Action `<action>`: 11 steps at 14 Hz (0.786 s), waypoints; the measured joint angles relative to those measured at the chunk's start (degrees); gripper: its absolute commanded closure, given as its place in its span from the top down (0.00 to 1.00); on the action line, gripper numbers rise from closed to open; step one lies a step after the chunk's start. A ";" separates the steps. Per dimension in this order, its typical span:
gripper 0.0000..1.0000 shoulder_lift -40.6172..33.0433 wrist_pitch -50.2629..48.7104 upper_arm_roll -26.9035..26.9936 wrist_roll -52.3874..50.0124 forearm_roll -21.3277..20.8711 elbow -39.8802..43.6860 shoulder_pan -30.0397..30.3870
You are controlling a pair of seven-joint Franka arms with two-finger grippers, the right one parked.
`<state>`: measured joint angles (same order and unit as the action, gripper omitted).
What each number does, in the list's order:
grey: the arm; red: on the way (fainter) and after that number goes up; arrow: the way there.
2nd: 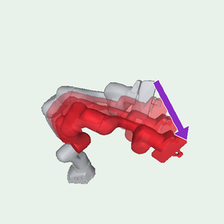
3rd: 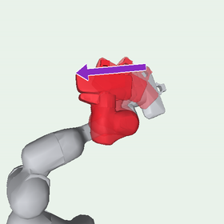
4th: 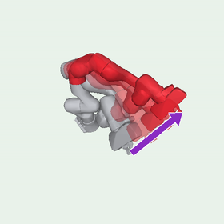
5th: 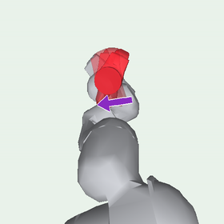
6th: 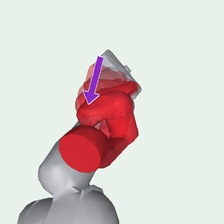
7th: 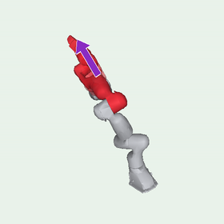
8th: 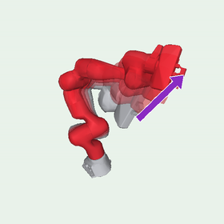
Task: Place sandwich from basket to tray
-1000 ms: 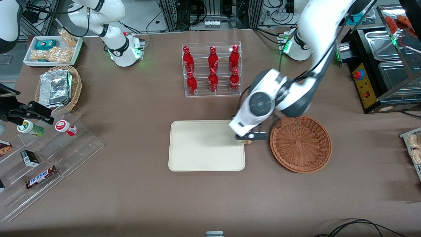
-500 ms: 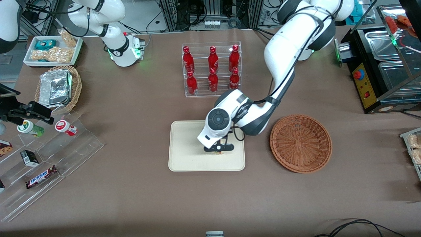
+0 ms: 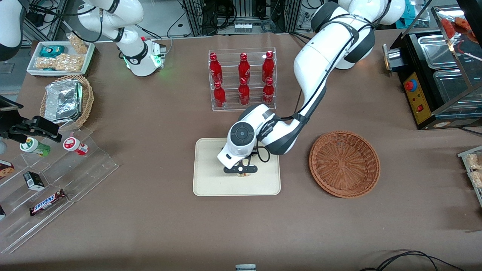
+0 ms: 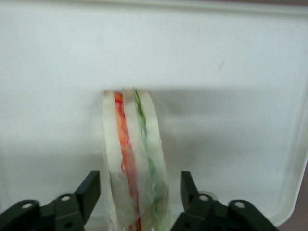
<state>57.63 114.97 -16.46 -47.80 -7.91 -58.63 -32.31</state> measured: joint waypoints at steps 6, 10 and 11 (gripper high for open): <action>1.00 -11.71 -16.19 2.59 -0.92 0.13 4.17 1.70; 1.00 -24.09 -34.34 3.09 10.00 4.19 2.79 9.81; 1.00 -27.20 -38.24 3.22 14.53 5.37 1.41 13.41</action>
<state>30.43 76.74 -13.24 -33.27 -2.54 -57.21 -18.90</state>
